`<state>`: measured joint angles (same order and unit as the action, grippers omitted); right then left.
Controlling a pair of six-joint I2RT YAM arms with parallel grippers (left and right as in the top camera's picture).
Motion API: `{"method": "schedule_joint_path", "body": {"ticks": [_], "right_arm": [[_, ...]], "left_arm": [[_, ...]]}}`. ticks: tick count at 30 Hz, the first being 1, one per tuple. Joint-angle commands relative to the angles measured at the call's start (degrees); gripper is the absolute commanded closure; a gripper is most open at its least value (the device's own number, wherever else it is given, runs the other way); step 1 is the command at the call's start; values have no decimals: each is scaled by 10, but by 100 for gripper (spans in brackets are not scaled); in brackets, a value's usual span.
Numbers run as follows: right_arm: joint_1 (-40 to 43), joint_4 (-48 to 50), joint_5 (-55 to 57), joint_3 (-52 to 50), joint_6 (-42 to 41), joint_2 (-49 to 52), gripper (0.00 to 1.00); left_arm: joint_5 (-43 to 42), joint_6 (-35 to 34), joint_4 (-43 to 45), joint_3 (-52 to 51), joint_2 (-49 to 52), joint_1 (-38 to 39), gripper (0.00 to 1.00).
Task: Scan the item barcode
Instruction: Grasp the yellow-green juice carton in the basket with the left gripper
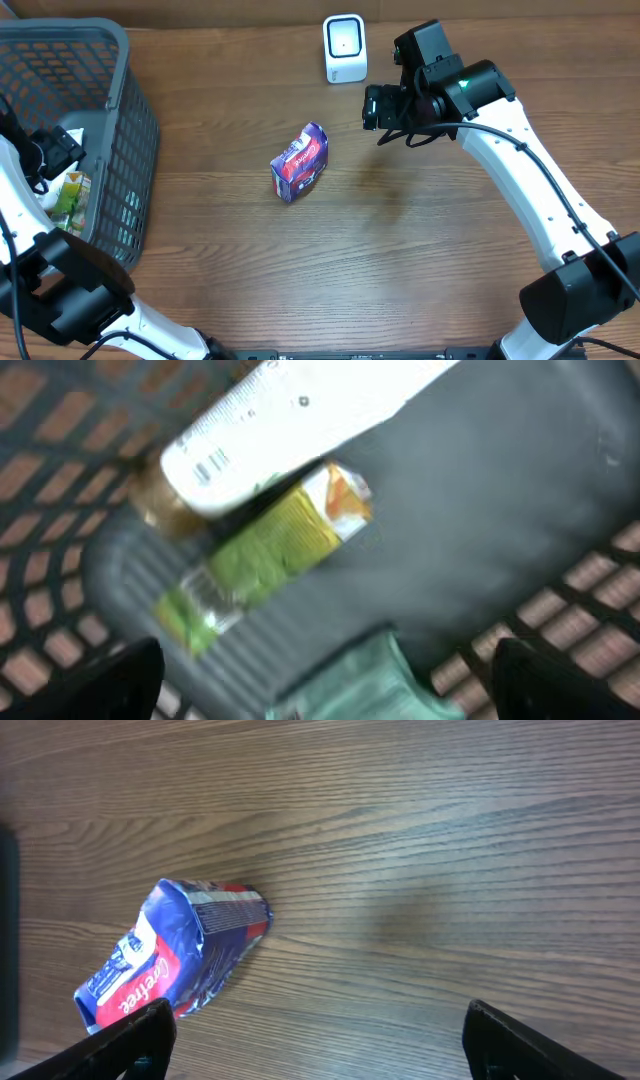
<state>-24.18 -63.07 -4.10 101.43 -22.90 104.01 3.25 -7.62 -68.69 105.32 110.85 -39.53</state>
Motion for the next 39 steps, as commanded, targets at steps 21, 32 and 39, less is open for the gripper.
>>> {"method": "schedule_joint_path", "body": {"ticks": [21,32,39], "right_arm": [[-1,-5,26,9,9,-4,7],[-1,-5,26,9,9,-4,7],[-1,-5,26,9,9,-4,7]], "left_arm": [[24,244,280,-261,-5,-6,2],[-33,163,285,-267,-5,-6,82],[-57,97,250,-216,-5,-6,96]]}}
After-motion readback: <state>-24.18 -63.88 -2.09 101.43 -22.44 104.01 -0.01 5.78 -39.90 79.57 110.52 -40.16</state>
